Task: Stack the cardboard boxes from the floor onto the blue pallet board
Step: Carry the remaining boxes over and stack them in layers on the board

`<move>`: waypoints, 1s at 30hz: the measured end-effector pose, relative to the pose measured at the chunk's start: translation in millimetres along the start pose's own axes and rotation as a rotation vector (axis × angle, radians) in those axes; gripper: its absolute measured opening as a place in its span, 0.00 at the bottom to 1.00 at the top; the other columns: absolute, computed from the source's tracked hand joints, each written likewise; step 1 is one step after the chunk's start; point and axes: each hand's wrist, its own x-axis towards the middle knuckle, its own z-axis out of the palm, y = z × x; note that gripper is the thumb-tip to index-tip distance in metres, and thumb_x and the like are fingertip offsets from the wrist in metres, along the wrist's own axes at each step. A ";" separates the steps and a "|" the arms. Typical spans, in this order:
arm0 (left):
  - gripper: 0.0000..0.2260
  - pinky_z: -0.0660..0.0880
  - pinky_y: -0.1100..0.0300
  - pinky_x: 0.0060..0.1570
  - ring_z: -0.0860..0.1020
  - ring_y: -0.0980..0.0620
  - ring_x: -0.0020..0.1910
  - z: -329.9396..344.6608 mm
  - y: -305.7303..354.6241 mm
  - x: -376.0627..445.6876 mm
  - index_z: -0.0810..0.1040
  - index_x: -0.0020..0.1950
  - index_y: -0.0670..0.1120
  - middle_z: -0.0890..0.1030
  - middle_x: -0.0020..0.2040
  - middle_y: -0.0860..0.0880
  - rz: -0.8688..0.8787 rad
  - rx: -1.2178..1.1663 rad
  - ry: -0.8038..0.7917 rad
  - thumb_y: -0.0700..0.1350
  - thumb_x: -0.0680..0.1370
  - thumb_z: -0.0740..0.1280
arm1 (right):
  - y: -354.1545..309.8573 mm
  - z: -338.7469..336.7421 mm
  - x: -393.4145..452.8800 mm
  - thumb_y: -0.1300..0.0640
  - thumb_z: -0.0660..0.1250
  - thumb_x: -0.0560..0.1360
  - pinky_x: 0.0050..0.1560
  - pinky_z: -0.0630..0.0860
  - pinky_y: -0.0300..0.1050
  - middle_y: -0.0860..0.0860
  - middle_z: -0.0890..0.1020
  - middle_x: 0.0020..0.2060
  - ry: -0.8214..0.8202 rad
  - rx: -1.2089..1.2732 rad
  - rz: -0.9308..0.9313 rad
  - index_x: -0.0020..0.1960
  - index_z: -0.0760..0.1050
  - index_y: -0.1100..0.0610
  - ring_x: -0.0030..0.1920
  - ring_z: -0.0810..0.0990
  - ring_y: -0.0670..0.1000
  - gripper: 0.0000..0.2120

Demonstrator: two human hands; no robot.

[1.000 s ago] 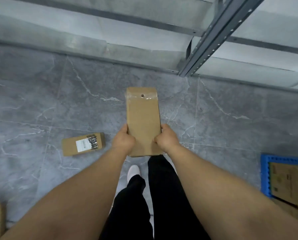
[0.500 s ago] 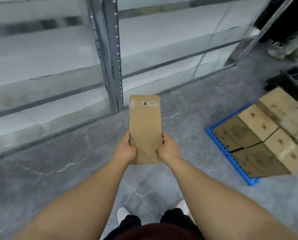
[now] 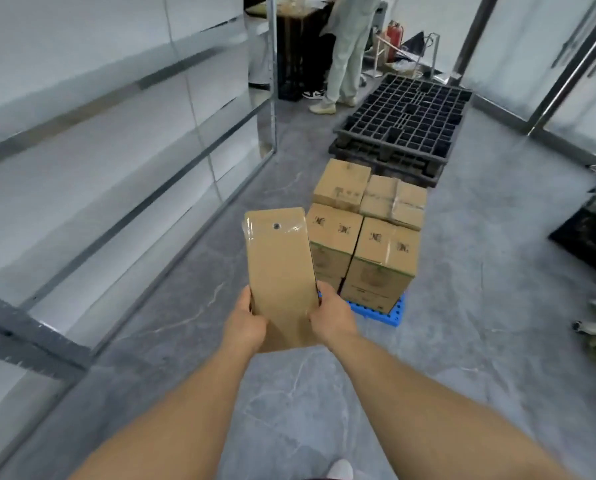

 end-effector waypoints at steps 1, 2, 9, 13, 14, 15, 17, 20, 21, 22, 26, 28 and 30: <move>0.26 0.71 0.52 0.61 0.75 0.48 0.60 20.3 12.9 6.2 0.65 0.72 0.53 0.75 0.65 0.50 0.018 0.000 -0.025 0.37 0.75 0.62 | 10.6 -18.5 8.2 0.62 0.56 0.75 0.52 0.76 0.51 0.55 0.79 0.54 0.028 0.010 0.018 0.66 0.66 0.50 0.54 0.77 0.58 0.20; 0.26 0.71 0.51 0.61 0.74 0.48 0.61 40.8 25.1 11.9 0.65 0.71 0.53 0.76 0.65 0.50 0.032 0.001 -0.050 0.37 0.75 0.61 | 21.0 -36.8 16.8 0.63 0.55 0.75 0.52 0.76 0.52 0.55 0.79 0.53 0.055 0.016 0.029 0.65 0.66 0.50 0.53 0.77 0.58 0.20; 0.24 0.71 0.56 0.52 0.74 0.46 0.58 167.1 97.2 36.2 0.64 0.72 0.54 0.75 0.64 0.49 0.105 0.078 -0.160 0.38 0.77 0.59 | 91.3 -144.0 63.7 0.63 0.53 0.76 0.51 0.76 0.50 0.56 0.79 0.54 0.220 0.037 0.106 0.68 0.65 0.51 0.53 0.77 0.59 0.21; 0.27 0.70 0.50 0.61 0.72 0.44 0.63 224.1 125.4 51.3 0.59 0.75 0.53 0.72 0.68 0.46 0.108 0.150 -0.241 0.37 0.77 0.59 | 128.3 -184.7 78.3 0.64 0.52 0.76 0.44 0.73 0.47 0.57 0.78 0.54 0.277 0.083 0.195 0.69 0.64 0.50 0.51 0.76 0.59 0.23; 0.27 0.70 0.50 0.62 0.71 0.44 0.63 238.8 130.6 55.8 0.58 0.75 0.53 0.71 0.68 0.46 0.102 0.179 -0.264 0.37 0.78 0.59 | 137.0 -193.9 81.1 0.64 0.52 0.75 0.47 0.74 0.48 0.57 0.77 0.55 0.293 0.108 0.220 0.69 0.64 0.50 0.53 0.76 0.59 0.24; 0.28 0.71 0.51 0.61 0.72 0.44 0.63 253.1 135.5 59.4 0.57 0.76 0.53 0.71 0.68 0.46 0.097 0.203 -0.289 0.37 0.78 0.59 | 145.6 -202.9 83.5 0.63 0.52 0.75 0.49 0.74 0.49 0.57 0.77 0.56 0.308 0.126 0.245 0.69 0.64 0.49 0.54 0.76 0.60 0.23; 0.29 0.72 0.54 0.57 0.73 0.45 0.60 282.4 143.3 66.3 0.56 0.76 0.54 0.71 0.68 0.47 0.094 0.228 -0.345 0.37 0.78 0.59 | 163.4 -221.4 89.7 0.63 0.52 0.76 0.53 0.74 0.52 0.57 0.78 0.56 0.336 0.149 0.284 0.69 0.65 0.50 0.55 0.76 0.60 0.23; 0.29 0.73 0.52 0.58 0.75 0.46 0.58 325.6 156.3 80.0 0.57 0.75 0.54 0.73 0.67 0.48 0.094 0.222 -0.434 0.36 0.78 0.59 | 187.6 -249.1 104.3 0.63 0.53 0.75 0.57 0.73 0.52 0.57 0.78 0.56 0.380 0.172 0.336 0.68 0.65 0.51 0.57 0.75 0.60 0.23; 0.29 0.73 0.51 0.60 0.75 0.45 0.59 340.5 161.7 86.6 0.57 0.75 0.54 0.73 0.67 0.48 0.097 0.215 -0.458 0.35 0.77 0.59 | 194.8 -259.0 111.5 0.63 0.53 0.75 0.57 0.73 0.53 0.57 0.78 0.56 0.392 0.177 0.352 0.69 0.65 0.51 0.57 0.76 0.60 0.23; 0.29 0.73 0.50 0.60 0.75 0.45 0.59 356.2 167.9 94.1 0.57 0.75 0.54 0.73 0.67 0.48 0.101 0.208 -0.476 0.35 0.77 0.59 | 201.5 -269.1 119.4 0.63 0.53 0.75 0.57 0.74 0.53 0.57 0.78 0.56 0.406 0.182 0.368 0.69 0.65 0.51 0.57 0.76 0.60 0.23; 0.31 0.70 0.62 0.49 0.74 0.53 0.50 419.3 200.2 126.3 0.55 0.76 0.52 0.72 0.68 0.48 0.127 0.214 -0.505 0.35 0.77 0.61 | 225.8 -316.1 157.4 0.62 0.54 0.74 0.55 0.74 0.51 0.56 0.79 0.56 0.458 0.229 0.414 0.67 0.67 0.50 0.56 0.76 0.60 0.22; 0.30 0.68 0.60 0.49 0.72 0.52 0.53 451.3 220.6 143.3 0.54 0.76 0.53 0.71 0.69 0.48 0.123 0.215 -0.540 0.35 0.77 0.61 | 236.9 -344.1 181.0 0.62 0.55 0.74 0.54 0.74 0.50 0.57 0.78 0.55 0.462 0.222 0.447 0.67 0.66 0.50 0.56 0.76 0.60 0.22; 0.30 0.68 0.59 0.50 0.72 0.51 0.57 480.9 243.9 159.5 0.55 0.76 0.56 0.70 0.69 0.49 0.123 0.252 -0.557 0.37 0.78 0.60 | 245.8 -373.0 205.4 0.61 0.56 0.74 0.51 0.73 0.48 0.57 0.78 0.54 0.462 0.200 0.469 0.67 0.66 0.50 0.54 0.77 0.59 0.22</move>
